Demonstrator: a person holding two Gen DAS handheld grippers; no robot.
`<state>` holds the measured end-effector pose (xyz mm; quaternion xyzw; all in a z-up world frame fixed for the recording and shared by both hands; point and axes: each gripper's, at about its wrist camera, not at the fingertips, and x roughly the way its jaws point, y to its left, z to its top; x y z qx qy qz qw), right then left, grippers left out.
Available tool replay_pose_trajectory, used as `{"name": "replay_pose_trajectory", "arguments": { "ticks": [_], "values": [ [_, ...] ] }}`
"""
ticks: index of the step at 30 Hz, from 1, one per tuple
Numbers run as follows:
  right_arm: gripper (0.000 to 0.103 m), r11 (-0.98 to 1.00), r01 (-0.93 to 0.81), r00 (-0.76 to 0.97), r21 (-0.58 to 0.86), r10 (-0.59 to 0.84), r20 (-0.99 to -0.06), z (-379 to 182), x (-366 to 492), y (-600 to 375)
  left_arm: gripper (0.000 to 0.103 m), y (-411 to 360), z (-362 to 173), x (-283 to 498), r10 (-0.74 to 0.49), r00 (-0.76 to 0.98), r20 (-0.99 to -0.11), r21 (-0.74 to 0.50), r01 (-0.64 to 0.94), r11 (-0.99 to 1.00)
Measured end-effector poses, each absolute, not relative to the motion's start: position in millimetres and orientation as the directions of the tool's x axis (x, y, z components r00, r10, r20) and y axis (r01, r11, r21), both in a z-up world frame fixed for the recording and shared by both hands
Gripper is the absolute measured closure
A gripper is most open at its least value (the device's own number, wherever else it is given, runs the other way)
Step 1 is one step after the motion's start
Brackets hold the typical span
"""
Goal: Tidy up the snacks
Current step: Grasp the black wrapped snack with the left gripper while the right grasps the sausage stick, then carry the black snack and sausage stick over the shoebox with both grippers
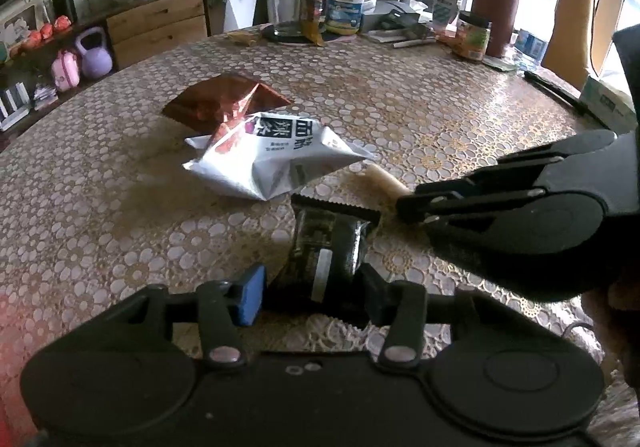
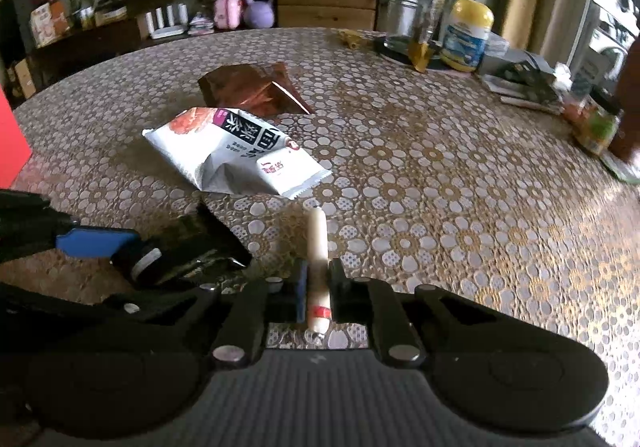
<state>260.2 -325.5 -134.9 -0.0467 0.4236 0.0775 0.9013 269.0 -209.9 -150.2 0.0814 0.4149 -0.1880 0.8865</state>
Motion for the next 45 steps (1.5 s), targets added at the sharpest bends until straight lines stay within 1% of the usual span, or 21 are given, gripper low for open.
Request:
{"name": "replay_pose_trajectory", "arguments": {
  "ticks": [9,17,33,45],
  "values": [
    [0.092,0.988,-0.139,0.639,0.061,0.136,-0.757,-112,228,-324,0.056,-195,-133,253,-0.266,0.588,-0.763,-0.033,0.376,0.926],
    [0.092,0.985,-0.138,0.665,0.105,0.171,-0.727,-76,193,-311,0.056,-176,-107,229,-0.257,0.607,-0.752,-0.037,0.35,0.936],
    [0.092,0.973,-0.184,0.702,0.138,0.228,-0.674,-11,130,-265,0.055,-125,-40,176,-0.271,0.653,-0.707,-0.065,0.322,0.944],
    [0.092,0.956,-0.256,0.704,0.143,0.286,-0.65,18,101,-214,0.055,-73,-12,146,-0.243,0.683,-0.689,-0.066,0.275,0.959]
  ]
}}
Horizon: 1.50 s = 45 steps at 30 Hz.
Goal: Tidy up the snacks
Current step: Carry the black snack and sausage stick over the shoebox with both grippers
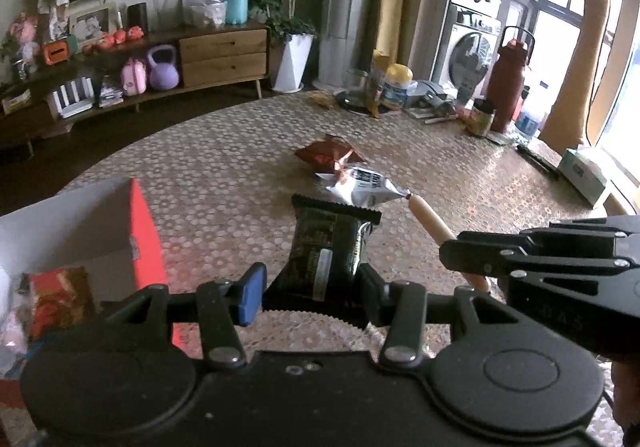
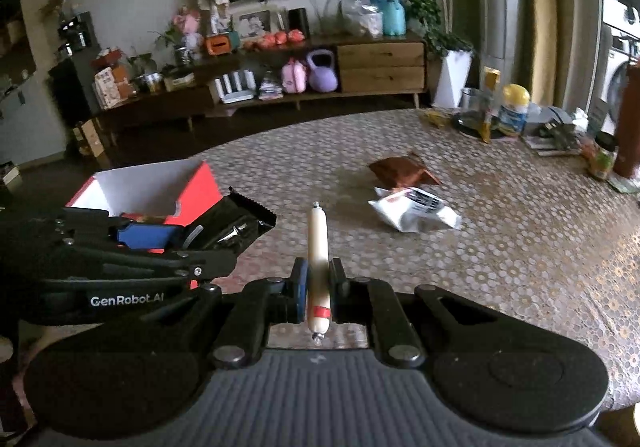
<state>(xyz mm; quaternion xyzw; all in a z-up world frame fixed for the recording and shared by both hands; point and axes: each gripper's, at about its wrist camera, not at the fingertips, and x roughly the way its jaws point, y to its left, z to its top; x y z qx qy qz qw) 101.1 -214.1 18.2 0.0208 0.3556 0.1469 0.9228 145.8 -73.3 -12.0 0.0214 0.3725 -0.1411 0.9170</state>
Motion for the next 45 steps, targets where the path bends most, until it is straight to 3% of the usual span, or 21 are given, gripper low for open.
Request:
{"name": "replay_pose_trajectory", "arguments": {
  "ticks": [24,45],
  "values": [
    [0.092,0.894,-0.423,0.652,0.149,0.414,-0.636,40,108,-73,0.055,62,15,127,-0.116,0.743,-0.659,-0.053,0.108,0.993],
    [0.092,0.86,-0.489,0.582,0.144,0.445,-0.681,13,148,20,0.055,166,-2,153,0.046,0.726,-0.686,-0.013,-0.076,0.997]
  ]
}}
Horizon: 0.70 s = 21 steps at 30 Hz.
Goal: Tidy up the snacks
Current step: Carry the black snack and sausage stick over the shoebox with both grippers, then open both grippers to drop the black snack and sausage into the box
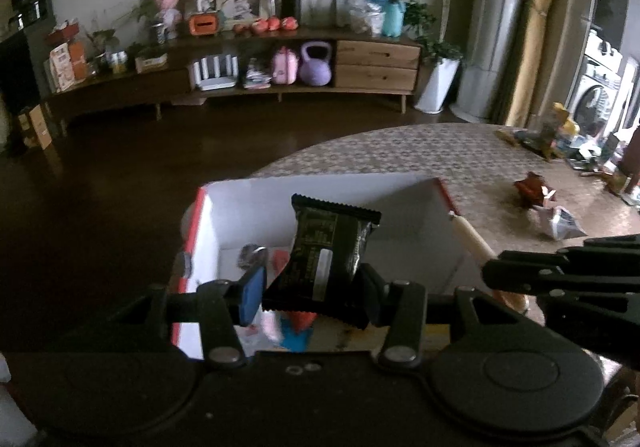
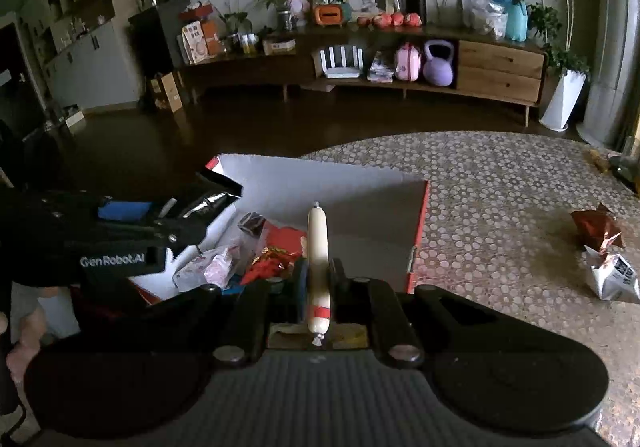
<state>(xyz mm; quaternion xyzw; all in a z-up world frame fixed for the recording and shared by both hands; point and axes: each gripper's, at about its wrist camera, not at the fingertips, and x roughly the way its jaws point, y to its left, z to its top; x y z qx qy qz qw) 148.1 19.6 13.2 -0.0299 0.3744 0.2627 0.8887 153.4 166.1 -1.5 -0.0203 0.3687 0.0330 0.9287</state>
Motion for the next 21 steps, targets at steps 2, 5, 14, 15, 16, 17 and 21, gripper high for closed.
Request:
{"name": "replay_pose_trajectory", "arguments": {
  "ticks": [2,5,14,15,16,17,21],
  "values": [
    [0.092,0.863,-0.485,0.576,0.14,0.435,-0.692,6,154,24,0.055,174,-6,158,0.062,0.717,-0.694,-0.003,-0.088,0.996],
    [0.092,0.871,-0.476,0.572,0.124,0.414,-0.708,-4,163,30,0.055,185,-14,166,0.081,0.7,-0.709,0.009,-0.106,0.994],
    [0.092,0.883,-0.461,0.545,0.087,0.36,-0.758,-34,189,45,0.055,201,-42,192,0.13,0.65,-0.748,0.048,-0.143,0.989],
    [0.092,0.882,-0.463,0.538,0.087,0.357,-0.763,-38,191,47,0.055,201,-46,196,0.129,0.641,-0.757,0.051,-0.138,0.989],
    [0.092,0.882,-0.464,0.533,0.084,0.354,-0.769,-41,194,49,0.055,202,-49,199,0.131,0.635,-0.761,0.055,-0.138,0.989],
    [0.092,0.882,-0.465,0.527,0.081,0.349,-0.775,-44,196,52,0.055,202,-52,201,0.134,0.63,-0.765,0.058,-0.139,0.989],
    [0.092,0.88,-0.47,0.506,0.071,0.335,-0.795,-56,203,59,0.055,200,-63,209,0.133,0.61,-0.781,0.071,-0.125,0.99]
  ]
}}
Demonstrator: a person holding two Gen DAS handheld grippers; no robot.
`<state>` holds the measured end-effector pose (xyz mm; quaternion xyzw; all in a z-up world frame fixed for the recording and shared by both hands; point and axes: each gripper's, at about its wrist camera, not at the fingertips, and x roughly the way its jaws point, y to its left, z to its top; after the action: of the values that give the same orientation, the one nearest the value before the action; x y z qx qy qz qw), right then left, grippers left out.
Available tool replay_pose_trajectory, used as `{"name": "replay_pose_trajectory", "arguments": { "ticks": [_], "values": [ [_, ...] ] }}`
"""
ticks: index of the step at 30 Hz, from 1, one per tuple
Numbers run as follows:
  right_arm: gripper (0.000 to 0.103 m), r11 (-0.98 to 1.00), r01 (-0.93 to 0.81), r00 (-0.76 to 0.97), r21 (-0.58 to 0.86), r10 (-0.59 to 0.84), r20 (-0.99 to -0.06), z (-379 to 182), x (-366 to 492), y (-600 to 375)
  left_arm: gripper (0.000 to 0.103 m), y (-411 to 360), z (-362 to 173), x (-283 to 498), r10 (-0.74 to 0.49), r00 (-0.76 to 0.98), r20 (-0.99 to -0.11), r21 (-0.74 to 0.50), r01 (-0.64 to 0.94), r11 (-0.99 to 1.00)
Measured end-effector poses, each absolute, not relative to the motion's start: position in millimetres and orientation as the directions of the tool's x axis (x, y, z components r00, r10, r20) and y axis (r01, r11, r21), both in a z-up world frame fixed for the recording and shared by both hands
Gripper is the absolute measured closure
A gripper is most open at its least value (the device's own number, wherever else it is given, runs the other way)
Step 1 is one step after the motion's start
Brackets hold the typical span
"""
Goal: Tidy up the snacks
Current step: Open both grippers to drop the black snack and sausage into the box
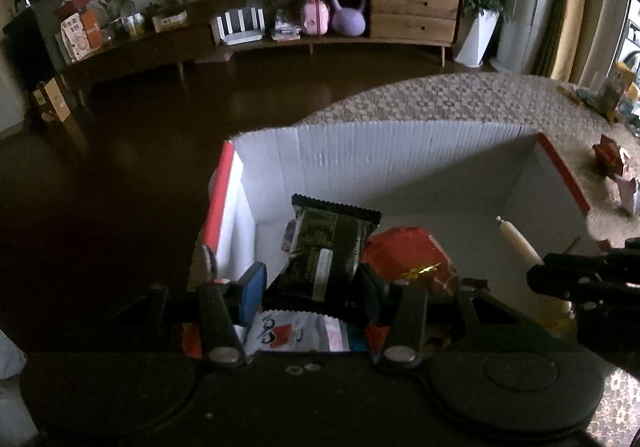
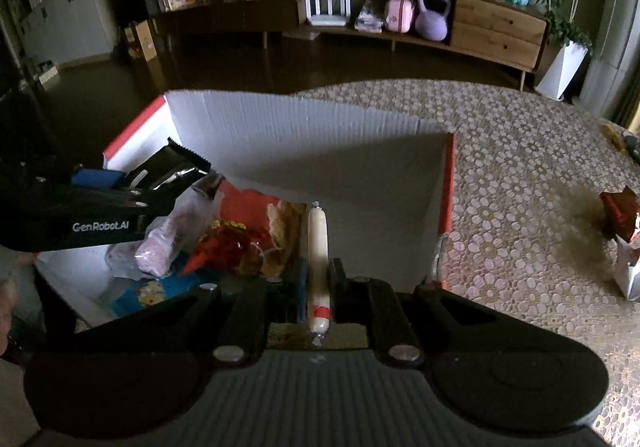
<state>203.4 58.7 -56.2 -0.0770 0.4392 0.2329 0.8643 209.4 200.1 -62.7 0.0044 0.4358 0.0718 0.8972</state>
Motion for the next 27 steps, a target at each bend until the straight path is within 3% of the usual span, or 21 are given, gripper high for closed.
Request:
{"name": "replay_pose_trajectory", "arguments": {
  "ticks": [21,22,23,24,27],
  "values": [
    [0.092,0.872,-0.486,0.459,0.051,0.305,-0.834,-79,204,70,0.053,194,-74,220,0.159,0.576,-0.802,0.113,-0.115,0.987],
    [0.092,0.873,-0.485,0.459,0.052,0.305,-0.834,-79,203,70,0.045,193,-73,220,0.157,0.576,-0.802,0.11,-0.116,0.987],
    [0.092,0.873,-0.485,0.458,0.054,0.306,-0.835,-78,204,70,0.032,192,-72,218,0.162,0.579,-0.799,0.113,-0.119,0.986],
    [0.092,0.873,-0.484,0.457,0.056,0.307,-0.835,-78,203,70,0.026,191,-70,216,0.169,0.588,-0.791,0.119,-0.123,0.985],
    [0.092,0.873,-0.483,0.456,0.062,0.312,-0.833,-76,202,68,0.023,188,-67,212,0.161,0.604,-0.781,0.118,-0.111,0.987]
  ]
}}
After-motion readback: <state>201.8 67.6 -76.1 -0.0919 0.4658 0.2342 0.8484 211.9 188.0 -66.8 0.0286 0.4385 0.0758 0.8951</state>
